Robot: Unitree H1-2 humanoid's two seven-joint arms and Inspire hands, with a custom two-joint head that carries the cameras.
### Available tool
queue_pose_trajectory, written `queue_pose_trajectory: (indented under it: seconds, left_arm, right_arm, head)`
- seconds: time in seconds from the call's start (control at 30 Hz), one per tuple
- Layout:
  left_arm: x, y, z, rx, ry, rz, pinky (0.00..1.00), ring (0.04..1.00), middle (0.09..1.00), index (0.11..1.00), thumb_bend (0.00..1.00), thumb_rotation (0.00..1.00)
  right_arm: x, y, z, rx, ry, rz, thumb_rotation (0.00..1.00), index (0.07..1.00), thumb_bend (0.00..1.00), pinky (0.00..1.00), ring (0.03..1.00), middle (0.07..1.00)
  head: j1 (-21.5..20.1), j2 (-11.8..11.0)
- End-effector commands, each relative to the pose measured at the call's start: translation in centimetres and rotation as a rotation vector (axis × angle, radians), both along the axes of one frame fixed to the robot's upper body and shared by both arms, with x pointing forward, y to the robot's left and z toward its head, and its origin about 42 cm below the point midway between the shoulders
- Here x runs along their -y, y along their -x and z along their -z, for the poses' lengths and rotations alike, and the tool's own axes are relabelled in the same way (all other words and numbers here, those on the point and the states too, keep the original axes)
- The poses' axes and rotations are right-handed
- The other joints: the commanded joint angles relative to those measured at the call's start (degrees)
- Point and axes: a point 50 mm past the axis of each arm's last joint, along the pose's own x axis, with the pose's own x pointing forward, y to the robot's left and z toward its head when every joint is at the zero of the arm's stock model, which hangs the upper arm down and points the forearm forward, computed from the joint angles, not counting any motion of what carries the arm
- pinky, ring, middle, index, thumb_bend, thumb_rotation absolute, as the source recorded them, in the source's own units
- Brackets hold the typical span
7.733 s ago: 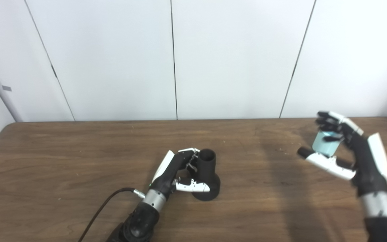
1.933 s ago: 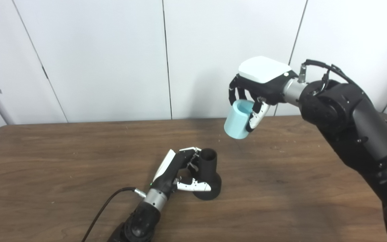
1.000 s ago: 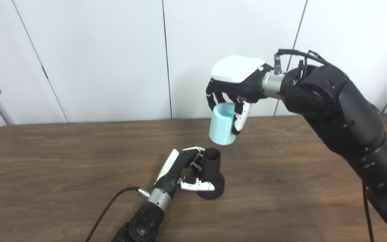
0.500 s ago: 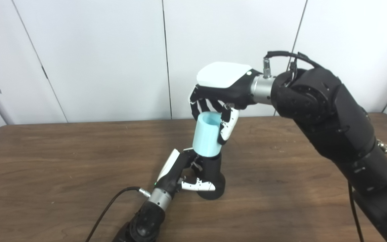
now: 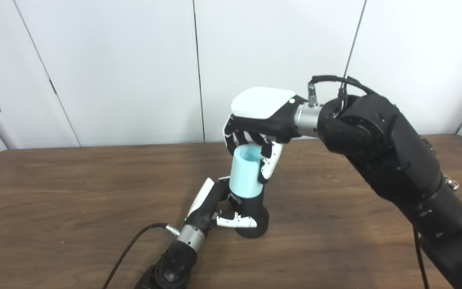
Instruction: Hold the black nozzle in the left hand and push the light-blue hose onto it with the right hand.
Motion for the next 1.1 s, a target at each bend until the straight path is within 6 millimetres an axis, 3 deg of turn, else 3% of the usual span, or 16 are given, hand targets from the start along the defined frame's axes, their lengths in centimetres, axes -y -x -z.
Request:
queue_pose_trajectory:
  seconds: [0.0,0.37,0.4,0.43,0.5,0.6,1.07]
  left_arm:
    - [-1.4,5.3,8.7,-0.310,-0.137,0.003,0.40,0.466,0.478,0.494,0.52,0.00]
    - [-1.3,5.4,8.7,-0.309,-0.147,0.008,0.39,0.465,0.478,0.495,0.52,0.00]
    - [-1.3,5.4,8.8,-0.311,-0.146,0.008,0.39,0.465,0.478,0.495,0.52,0.00]
    - [-1.3,5.4,8.8,-0.312,-0.145,0.008,0.39,0.465,0.478,0.494,0.52,0.00]
    - [-1.3,5.4,8.8,-0.311,-0.143,0.008,0.39,0.465,0.478,0.495,0.52,0.00]
    - [-1.2,5.4,8.8,-0.307,-0.151,0.009,0.39,0.456,0.474,0.497,0.52,0.00]
    - [-1.2,5.2,8.9,-0.305,-0.157,0.011,0.39,0.456,0.471,0.499,0.52,0.00]
  right_arm:
    - [-0.1,0.2,-2.6,0.099,0.012,-0.010,0.00,0.535,0.51,0.22,0.352,0.463]
    - [-0.5,0.6,-3.1,0.213,0.094,-0.018,0.00,0.530,0.51,0.18,0.347,0.439]
    - [-0.5,0.7,-3.1,0.239,0.105,-0.020,0.00,0.502,0.52,0.16,0.379,0.470]
    - [-0.6,0.8,-3.2,0.256,0.112,-0.021,0.00,0.492,0.52,0.13,0.289,0.470]
    - [-0.7,1.0,-3.4,0.288,0.121,-0.025,0.00,0.484,0.53,0.10,0.202,0.470]
    - [-0.8,1.2,-3.6,0.293,0.107,-0.033,0.00,0.482,0.53,0.08,0.164,0.470]
    - [-1.0,1.5,-5.5,0.208,0.027,-0.046,0.00,0.480,0.53,0.10,0.178,0.470]
  head:
    - [-0.15,-0.07]
    - [-0.08,-0.13]
    - [-0.11,-0.03]
    - [-0.11,-0.03]
    - [-0.11,-0.03]
    - [-0.20,0.07]
    - [-0.27,-0.14]
